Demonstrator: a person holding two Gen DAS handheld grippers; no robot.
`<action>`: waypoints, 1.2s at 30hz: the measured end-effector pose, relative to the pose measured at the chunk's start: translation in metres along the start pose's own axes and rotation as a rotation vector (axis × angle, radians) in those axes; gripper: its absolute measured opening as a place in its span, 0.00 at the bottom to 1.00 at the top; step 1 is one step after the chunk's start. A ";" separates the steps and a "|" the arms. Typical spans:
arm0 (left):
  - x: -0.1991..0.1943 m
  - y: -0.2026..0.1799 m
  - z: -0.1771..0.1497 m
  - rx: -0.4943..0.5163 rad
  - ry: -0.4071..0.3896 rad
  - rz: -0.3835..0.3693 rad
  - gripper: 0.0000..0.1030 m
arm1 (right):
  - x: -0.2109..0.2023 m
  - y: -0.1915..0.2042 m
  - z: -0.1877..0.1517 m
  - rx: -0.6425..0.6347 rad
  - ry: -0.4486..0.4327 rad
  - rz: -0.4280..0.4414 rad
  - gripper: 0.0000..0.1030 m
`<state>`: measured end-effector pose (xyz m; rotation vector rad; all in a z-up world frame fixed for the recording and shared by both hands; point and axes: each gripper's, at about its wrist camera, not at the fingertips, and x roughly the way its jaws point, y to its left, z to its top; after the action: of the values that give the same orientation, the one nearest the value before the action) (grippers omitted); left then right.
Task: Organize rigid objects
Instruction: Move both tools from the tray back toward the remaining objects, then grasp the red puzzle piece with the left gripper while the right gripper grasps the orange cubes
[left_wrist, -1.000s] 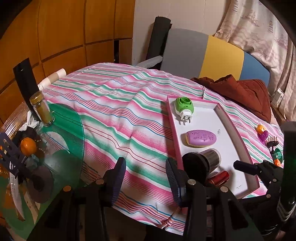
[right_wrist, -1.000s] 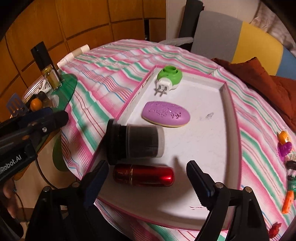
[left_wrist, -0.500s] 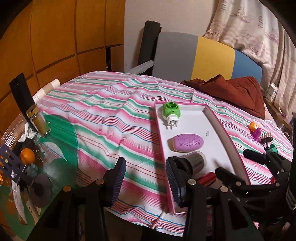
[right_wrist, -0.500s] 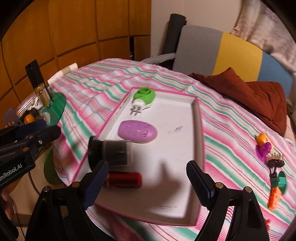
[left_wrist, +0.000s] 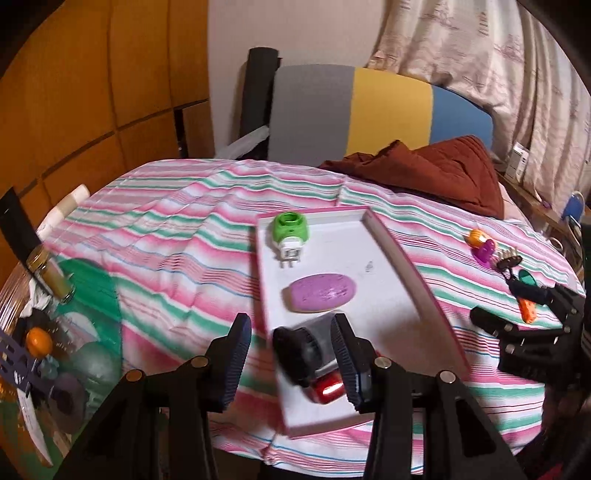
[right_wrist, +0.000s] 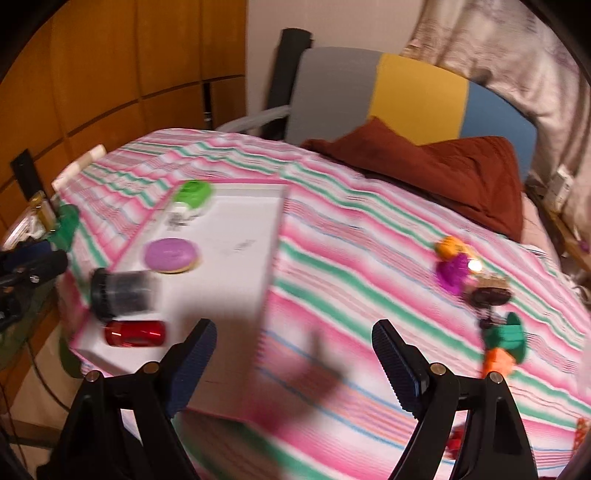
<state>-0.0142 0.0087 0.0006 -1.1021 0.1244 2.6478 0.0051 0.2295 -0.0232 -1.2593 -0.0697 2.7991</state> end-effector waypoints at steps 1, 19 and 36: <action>0.001 -0.005 0.001 0.012 0.000 -0.008 0.44 | -0.001 -0.008 0.000 0.004 0.003 -0.009 0.84; 0.014 -0.106 0.013 0.153 0.069 -0.265 0.44 | -0.028 -0.221 -0.031 0.357 0.037 -0.280 0.84; 0.061 -0.293 -0.030 0.518 0.264 -0.643 0.44 | -0.028 -0.288 -0.059 0.671 0.032 -0.276 0.85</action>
<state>0.0472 0.2977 -0.0570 -1.0696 0.4041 1.7625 0.0808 0.5149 -0.0210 -1.0207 0.5942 2.2602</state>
